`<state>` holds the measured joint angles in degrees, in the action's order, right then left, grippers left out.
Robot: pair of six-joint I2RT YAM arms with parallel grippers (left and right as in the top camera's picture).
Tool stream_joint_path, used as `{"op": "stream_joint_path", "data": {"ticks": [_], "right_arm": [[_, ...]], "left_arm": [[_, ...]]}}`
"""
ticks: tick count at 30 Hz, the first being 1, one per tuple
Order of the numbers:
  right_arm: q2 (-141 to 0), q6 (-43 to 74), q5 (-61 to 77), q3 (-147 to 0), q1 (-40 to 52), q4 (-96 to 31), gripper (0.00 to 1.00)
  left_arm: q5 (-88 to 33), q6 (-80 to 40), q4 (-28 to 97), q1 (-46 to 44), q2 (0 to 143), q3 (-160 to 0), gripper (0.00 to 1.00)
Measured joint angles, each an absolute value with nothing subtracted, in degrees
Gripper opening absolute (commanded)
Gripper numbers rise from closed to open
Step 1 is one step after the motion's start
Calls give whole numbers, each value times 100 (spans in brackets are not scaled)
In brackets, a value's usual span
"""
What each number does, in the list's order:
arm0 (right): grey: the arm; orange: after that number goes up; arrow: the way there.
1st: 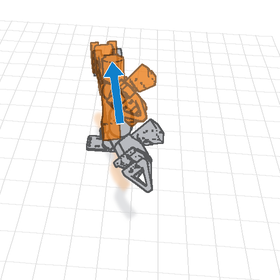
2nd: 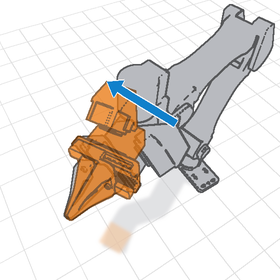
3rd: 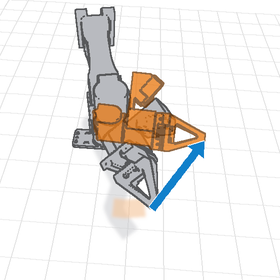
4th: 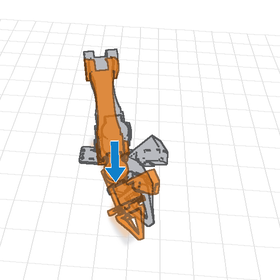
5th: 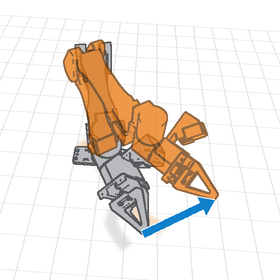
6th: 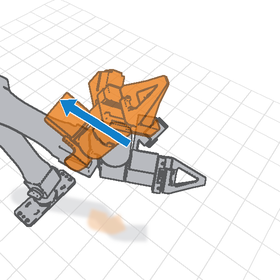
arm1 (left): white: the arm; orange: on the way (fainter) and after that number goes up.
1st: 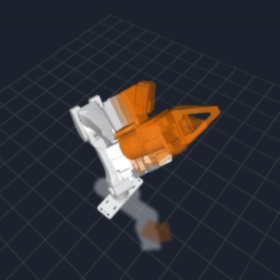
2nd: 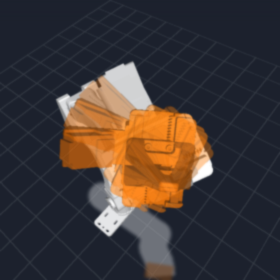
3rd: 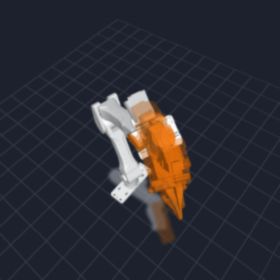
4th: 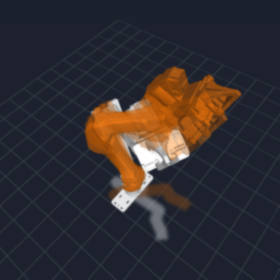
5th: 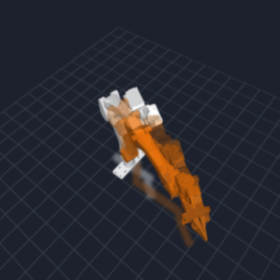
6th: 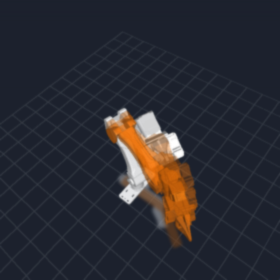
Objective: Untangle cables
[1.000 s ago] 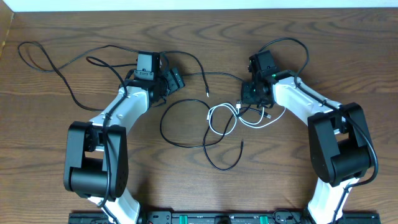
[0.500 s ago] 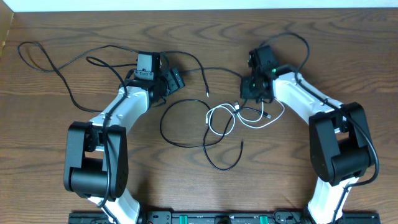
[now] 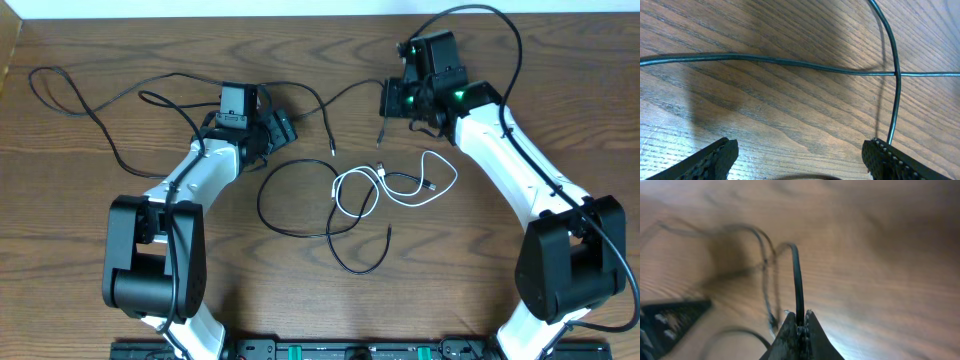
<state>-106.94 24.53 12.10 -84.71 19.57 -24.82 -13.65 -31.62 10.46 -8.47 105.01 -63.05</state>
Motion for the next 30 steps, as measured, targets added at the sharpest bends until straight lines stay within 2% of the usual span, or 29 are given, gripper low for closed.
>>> {"op": "stream_joint_path", "data": {"ticks": [11, 12, 13, 14, 16, 17, 26, 30], "right_arm": [[-11579, 3358, 1293, -8482, 2425, -261, 1], [-11640, 3406, 1210, -8482, 2440, -246, 6], [-11699, 3428, 1094, -8482, 2443, -235, 22], [-11778, 3439, 963, -8482, 2421, -228, 50], [-11896, 3450, 805, -8482, 2314, -298, 88], [-11939, 3450, 779, -8482, 2224, -403, 99], [-11963, 3409, 1422, -8783, 1070, -1994, 99], [-11963, 3284, 1667, -9118, 886, -2877, 99]], "left_arm": [[-1387, -3162, 1050, -847, 10501, -6305, 85], [-1387, -3159, 1050, -847, 10501, -6305, 85], [-1387, -3159, 1057, -847, 10501, -6305, 85], [-1387, -3159, 1074, -847, 10501, -6305, 85], [-1385, -3159, 1125, -847, 10501, -6305, 85], [-1389, -3162, 1142, -847, 10501, -6305, 85], [-1883, -3153, 1066, -847, 10501, -6305, 85], [-2071, -3153, 963, -847, 10501, -6305, 85]]}}
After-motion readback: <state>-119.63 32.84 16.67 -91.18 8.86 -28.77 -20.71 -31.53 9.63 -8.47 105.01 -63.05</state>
